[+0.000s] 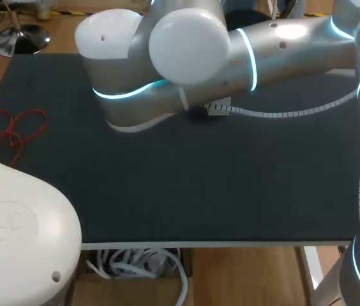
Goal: Grab the tape and strap the tape.
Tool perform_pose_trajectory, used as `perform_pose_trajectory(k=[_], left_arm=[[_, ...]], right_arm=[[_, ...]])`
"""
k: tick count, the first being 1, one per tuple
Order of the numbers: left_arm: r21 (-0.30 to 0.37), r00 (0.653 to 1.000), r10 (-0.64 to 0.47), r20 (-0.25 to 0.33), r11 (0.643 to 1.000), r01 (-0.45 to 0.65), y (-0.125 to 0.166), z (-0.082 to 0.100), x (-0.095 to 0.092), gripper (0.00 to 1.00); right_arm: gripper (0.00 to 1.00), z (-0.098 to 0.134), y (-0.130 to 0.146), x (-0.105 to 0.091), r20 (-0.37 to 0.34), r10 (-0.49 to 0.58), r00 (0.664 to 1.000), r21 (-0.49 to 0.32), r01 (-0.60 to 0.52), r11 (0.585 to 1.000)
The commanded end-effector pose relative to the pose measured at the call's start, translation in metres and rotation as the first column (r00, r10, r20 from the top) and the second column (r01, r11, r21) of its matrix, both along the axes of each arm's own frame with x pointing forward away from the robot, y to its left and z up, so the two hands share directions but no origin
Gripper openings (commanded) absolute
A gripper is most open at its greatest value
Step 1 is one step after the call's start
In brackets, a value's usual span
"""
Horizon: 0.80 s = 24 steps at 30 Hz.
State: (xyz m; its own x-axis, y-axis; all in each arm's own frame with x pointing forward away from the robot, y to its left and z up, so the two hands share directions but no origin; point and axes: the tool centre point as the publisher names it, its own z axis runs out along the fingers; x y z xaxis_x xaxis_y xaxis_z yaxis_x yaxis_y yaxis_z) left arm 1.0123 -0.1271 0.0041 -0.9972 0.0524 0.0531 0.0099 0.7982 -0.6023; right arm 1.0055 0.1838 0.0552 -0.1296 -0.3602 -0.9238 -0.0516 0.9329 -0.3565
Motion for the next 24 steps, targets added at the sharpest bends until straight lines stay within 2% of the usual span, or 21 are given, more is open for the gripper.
perform_pose_trajectory(k=[1, 8, 24], left_arm=[[0.005, 1.000, 0.000, -0.002, 1.000, 0.000, 0.000, 0.001, 0.000, 0.00], [0.005, 1.000, 0.000, -0.002, 1.000, 0.000, 0.000, 0.001, 0.000, 0.00], [0.005, 1.000, 0.000, -0.002, 1.000, 0.000, 0.000, 0.001, 0.000, 0.00]], right_arm=[[0.00, 0.005, 0.000, -0.001, -0.012, 0.005, 1.000, -0.017, -0.006, 1.000], [0.00, 0.005, 0.001, -0.003, -0.005, 0.023, 1.000, -0.056, -0.023, 0.998], [0.00, -0.003, 0.021, -0.003, 0.003, 0.044, 0.999, -0.068, -0.044, 0.997]])
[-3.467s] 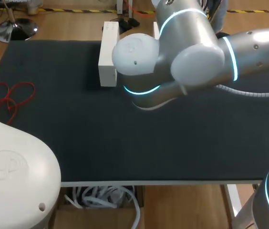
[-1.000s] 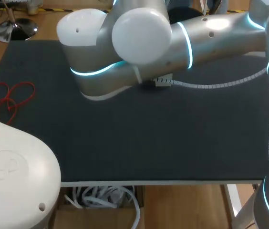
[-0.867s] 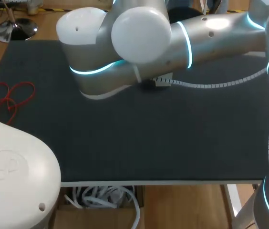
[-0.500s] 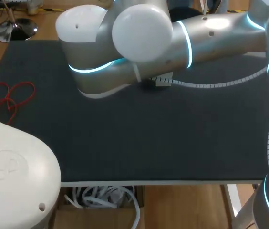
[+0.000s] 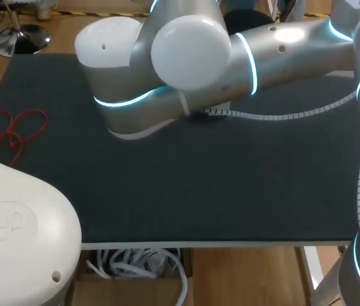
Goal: Grab the tape and strap the tape.
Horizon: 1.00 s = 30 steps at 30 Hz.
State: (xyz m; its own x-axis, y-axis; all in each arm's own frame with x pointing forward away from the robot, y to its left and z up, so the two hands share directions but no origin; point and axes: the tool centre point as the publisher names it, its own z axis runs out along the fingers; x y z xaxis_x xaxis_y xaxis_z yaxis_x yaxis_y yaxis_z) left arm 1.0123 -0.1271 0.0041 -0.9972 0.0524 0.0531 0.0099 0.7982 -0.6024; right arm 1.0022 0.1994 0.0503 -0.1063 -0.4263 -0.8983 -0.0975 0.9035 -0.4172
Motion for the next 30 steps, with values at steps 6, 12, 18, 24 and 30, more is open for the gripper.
perform_pose_trajectory(k=[6, 12, 18, 24, 30], left_arm=[[0.005, 1.000, 0.000, -0.002, 1.000, 0.000, 0.000, 0.001, 0.000, 0.00], [0.005, 1.000, 0.000, -0.002, 1.000, 0.000, 0.000, 0.001, 0.000, 0.00], [0.005, 1.000, 0.000, -0.002, 1.000, 0.000, 0.000, 0.001, 0.000, 0.00], [0.005, 1.000, 0.000, -0.002, 1.000, 0.000, 0.000, 0.001, 0.000, 0.00], [0.005, 1.000, 0.000, -0.002, 1.000, 0.000, 0.000, 0.001, 0.000, 0.00]], right_arm=[[0.00, 0.001, 0.009, 0.005, 0.007, -0.013, 1.000, 0.007, 0.013, 1.000], [0.00, 0.000, 0.013, 0.008, 0.007, -0.018, 1.000, 0.013, 0.018, 1.000], [0.00, -0.003, 0.017, 0.008, 0.002, -0.013, 1.000, 0.008, 0.013, 1.000], [0.00, -0.005, 0.018, 0.009, -0.002, -0.015, 1.000, 0.003, 0.015, 1.000], [0.00, -0.007, 0.019, 0.010, 0.000, -0.013, 1.000, -0.002, 0.013, 1.000]])
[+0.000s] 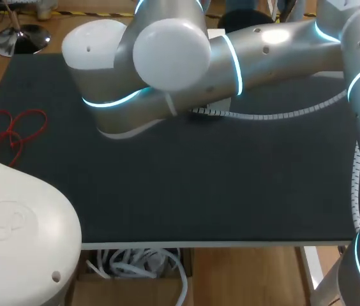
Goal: Grab the tape and strap the tape.
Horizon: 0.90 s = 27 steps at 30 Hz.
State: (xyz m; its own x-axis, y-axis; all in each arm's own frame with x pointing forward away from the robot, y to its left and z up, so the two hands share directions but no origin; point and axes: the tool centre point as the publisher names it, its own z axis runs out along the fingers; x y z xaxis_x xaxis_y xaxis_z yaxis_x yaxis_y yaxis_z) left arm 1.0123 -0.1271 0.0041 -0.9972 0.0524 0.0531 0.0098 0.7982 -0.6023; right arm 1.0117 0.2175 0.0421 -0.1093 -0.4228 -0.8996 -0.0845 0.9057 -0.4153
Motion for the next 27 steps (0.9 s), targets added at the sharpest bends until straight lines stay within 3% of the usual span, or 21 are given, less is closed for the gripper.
perform_pose_trajectory(k=[1, 27], left_arm=[[0.005, 1.000, 0.000, -0.002, 1.000, 0.000, 0.000, 0.001, 0.000, 0.00], [0.005, 1.000, 0.000, -0.002, 1.000, 0.000, 0.000, 0.001, 0.000, 0.00]], right_arm=[[0.00, 0.001, 0.002, 0.001, -0.002, -0.001, 1.000, -0.004, 0.001, 1.000], [0.00, -0.006, 0.016, 0.006, -0.009, -0.001, 1.000, 0.005, 0.001, 1.000]])
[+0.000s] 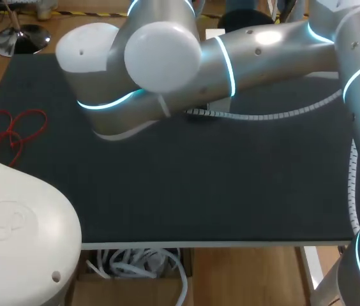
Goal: Grab the tape and strap the tape.
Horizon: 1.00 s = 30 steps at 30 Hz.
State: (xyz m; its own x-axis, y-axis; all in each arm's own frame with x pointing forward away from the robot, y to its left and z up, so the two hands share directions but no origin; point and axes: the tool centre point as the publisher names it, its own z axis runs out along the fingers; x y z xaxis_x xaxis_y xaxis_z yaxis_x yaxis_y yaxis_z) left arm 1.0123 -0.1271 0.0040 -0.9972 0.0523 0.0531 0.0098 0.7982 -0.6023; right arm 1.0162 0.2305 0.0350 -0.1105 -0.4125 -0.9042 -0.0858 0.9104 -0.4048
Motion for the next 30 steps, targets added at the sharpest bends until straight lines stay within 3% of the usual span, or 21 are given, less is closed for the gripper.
perform_pose_trajectory(k=[1, 30], left_arm=[[0.005, 1.000, 0.000, -0.002, 1.000, 0.000, 0.000, 0.001, 0.000, 0.00], [0.005, 1.000, 0.000, -0.002, 1.000, 0.000, 0.000, 0.001, 0.000, 0.00]], right_arm=[[0.00, 0.001, 0.003, 0.000, -0.008, -0.001, 1.000, -0.009, 0.001, 1.000], [0.00, -0.011, 0.027, 0.001, -0.019, 0.015, 1.000, -0.019, -0.016, 1.000]])
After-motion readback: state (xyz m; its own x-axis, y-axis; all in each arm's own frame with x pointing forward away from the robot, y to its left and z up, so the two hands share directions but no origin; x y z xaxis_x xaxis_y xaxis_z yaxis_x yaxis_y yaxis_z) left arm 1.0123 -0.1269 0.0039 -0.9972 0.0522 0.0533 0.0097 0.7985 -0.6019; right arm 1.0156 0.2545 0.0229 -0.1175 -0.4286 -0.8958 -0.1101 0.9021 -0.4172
